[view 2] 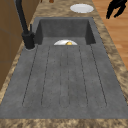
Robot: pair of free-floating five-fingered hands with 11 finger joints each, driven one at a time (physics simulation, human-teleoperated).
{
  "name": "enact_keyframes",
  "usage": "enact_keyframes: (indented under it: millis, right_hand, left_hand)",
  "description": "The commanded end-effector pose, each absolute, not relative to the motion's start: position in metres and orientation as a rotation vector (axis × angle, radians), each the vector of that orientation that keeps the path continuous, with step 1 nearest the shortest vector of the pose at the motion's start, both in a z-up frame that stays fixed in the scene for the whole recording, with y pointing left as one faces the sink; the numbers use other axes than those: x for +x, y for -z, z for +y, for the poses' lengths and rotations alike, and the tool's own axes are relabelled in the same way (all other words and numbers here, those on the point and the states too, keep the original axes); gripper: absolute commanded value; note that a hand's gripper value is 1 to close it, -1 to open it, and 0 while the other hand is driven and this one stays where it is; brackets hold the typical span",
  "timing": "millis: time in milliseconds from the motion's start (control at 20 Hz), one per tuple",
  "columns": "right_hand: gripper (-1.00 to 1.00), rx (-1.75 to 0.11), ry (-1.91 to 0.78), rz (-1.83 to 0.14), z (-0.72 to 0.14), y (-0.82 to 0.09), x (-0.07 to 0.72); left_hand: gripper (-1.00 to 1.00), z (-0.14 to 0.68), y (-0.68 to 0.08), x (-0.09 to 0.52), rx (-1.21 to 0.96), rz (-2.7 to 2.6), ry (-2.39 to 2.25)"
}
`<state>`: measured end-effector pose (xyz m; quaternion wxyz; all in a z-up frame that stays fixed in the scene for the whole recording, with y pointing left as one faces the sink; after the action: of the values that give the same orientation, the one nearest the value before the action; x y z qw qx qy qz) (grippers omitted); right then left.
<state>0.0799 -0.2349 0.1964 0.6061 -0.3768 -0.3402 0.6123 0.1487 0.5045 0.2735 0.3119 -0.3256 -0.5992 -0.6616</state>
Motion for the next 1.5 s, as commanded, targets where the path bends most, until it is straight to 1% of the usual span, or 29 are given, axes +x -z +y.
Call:
enact_keyframes:
  millis: [0, 650, 1050, 1450]
  right_hand:
    - [0.0, -0.871, -1.416, -0.787, -0.235, -0.196, 0.08]
    - [0.0, -0.871, -1.416, -0.787, -0.235, -0.196, 0.08]
    - [0.0, -0.871, -1.416, -0.787, -0.235, -0.196, 0.08]
    - [0.0, -0.871, -1.416, -0.787, -0.235, -0.196, 0.08]
  left_hand:
    - [-1.0, 0.507, -0.271, 0.161, -0.891, -1.551, 1.666]
    - [-1.0, 0.512, -0.254, 0.161, -0.876, -1.597, 1.725]
    - [-1.0, 0.513, -0.223, 0.186, -0.853, -1.655, 1.624]
    - [-1.0, 0.52, -0.204, 0.203, -0.881, -1.674, 1.617]
